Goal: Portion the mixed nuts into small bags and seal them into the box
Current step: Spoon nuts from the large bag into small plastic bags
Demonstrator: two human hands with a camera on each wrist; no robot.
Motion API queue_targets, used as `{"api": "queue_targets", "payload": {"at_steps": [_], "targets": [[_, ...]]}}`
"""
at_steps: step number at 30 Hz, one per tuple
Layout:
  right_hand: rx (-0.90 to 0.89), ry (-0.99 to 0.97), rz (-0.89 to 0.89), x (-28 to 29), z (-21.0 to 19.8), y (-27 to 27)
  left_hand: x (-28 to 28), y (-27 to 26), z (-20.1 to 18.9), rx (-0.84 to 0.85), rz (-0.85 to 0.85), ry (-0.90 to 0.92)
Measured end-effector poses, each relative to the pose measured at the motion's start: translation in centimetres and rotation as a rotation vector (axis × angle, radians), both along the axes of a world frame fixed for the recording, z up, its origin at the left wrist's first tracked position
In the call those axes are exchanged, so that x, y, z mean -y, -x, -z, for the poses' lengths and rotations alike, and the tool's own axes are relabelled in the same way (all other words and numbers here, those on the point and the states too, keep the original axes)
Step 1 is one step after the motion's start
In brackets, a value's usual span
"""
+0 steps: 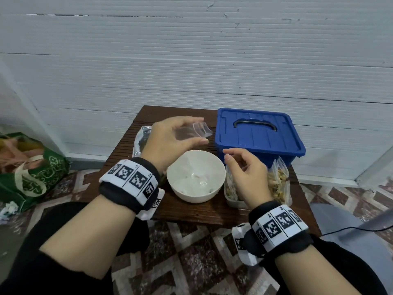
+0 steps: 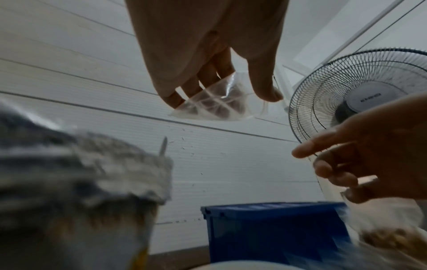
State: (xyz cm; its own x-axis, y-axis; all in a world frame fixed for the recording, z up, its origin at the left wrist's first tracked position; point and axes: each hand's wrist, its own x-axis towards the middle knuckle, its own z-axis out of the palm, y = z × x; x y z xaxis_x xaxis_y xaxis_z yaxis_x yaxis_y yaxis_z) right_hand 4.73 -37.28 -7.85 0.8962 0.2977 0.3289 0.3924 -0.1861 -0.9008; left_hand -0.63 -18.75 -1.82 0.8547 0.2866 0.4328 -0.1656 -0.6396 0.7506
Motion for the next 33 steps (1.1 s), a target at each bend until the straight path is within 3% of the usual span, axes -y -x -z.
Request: {"api": "queue_targets", "payload": {"at_steps": [5,11,20,26,33], "targets": [[-0.008,0.053,-0.044,-3.8,-2.2,0.3,-4.2,1.2,-2.1,0.033,-0.111,0.078],[-0.029,0.198,-0.049,-8.2,-3.6,-0.4,-10.3,1.8,-1.5,-0.041,-0.255,0.089],[-0.064,0.292,-0.044,-13.7,-3.9,-2.1,-14.1,1.2,1.9,-0.243,-0.192,0.09],[0.14,0.382,-0.01,-15.0,-3.7,-2.1,-14.4,1.3,2.8,-0.27,-0.114,0.162],[0.48,0.333,0.002,-14.6,-2.8,-1.7,-14.2,1.0,2.7,-0.27,-0.02,0.191]]}}
